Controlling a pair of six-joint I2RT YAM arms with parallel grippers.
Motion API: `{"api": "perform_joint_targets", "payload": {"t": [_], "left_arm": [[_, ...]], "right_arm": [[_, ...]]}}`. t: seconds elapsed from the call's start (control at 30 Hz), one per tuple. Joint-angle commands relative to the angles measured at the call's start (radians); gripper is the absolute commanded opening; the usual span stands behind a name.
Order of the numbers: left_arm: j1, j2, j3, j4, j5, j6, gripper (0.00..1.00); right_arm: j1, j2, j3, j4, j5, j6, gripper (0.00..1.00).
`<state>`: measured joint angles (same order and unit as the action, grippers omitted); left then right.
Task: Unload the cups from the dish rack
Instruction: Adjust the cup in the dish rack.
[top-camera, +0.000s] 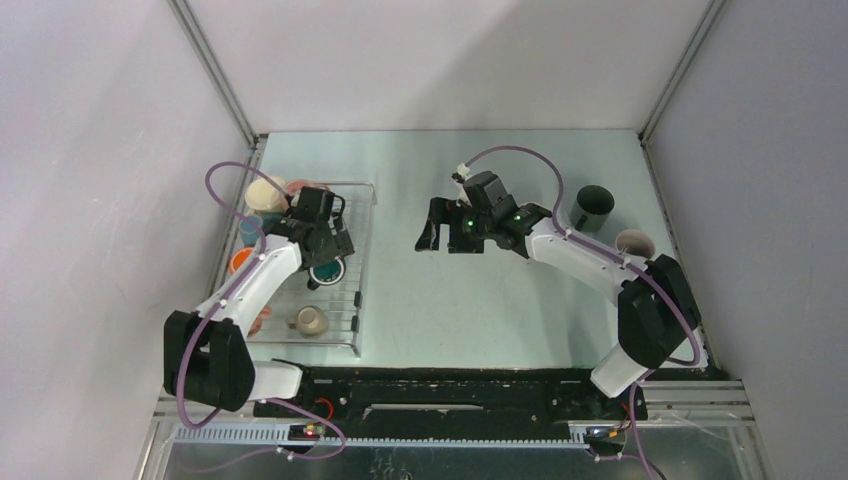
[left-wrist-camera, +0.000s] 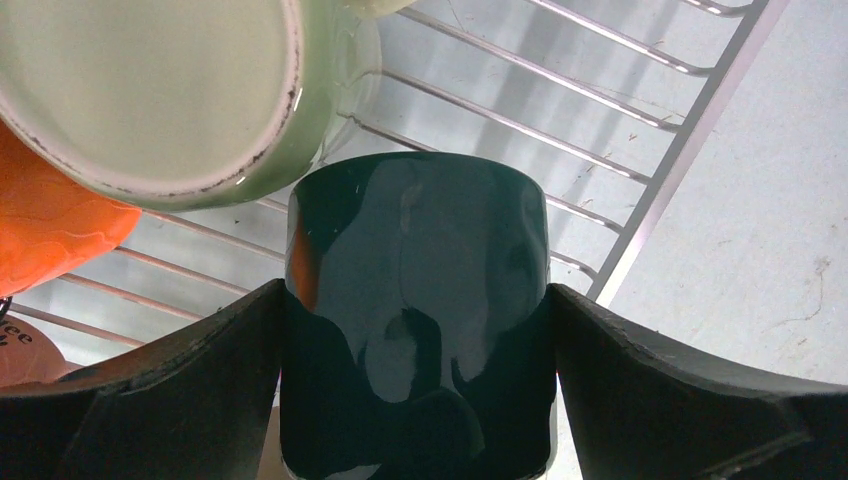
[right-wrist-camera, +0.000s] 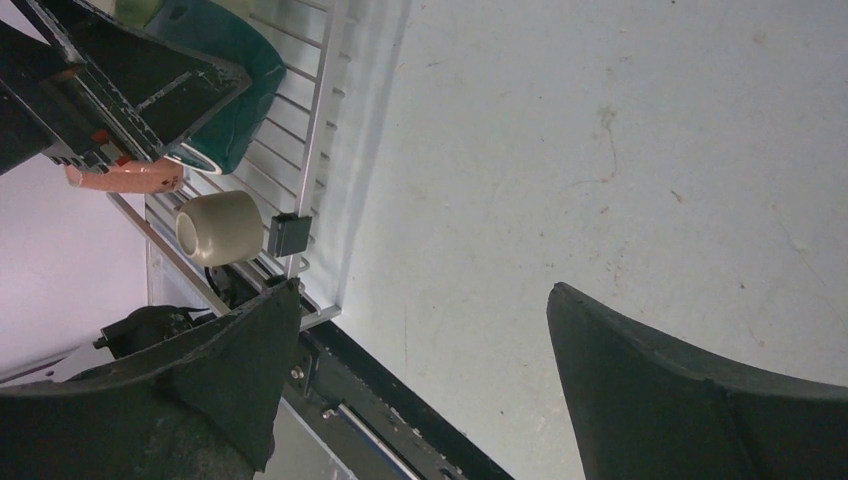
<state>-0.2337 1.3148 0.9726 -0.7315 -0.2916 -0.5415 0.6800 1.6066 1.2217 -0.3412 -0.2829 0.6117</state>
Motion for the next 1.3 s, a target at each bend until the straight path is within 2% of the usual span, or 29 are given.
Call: {"api": "perform_joint_targets", "payload": {"t": [0.0, 0.83, 1.03, 1.27], "left_arm": [[-0.004, -0.037, 0.064, 0.021, 0.022, 0.019, 0.19], [-0.011, -0.144, -0.102, 0.083, 0.095, 0.036, 0.13], [-0.019, -0.163, -0.146, 0.111, 0.105, 0.019, 0.30], [-0.027, -0.191, -0.177, 0.121, 0.108, 0.003, 0.45]], "right_arm": [[0.022, 0.029, 0.067, 0.034, -0.003, -0.021, 1.00], [0.070, 0.087, 0.140, -0.009, 0.048, -0.057, 1.00], [0.073, 0.090, 0.140, -0.028, 0.073, -0.075, 1.00], [0.086, 0.087, 0.139, -0.043, 0.096, -0.087, 1.00]]}}
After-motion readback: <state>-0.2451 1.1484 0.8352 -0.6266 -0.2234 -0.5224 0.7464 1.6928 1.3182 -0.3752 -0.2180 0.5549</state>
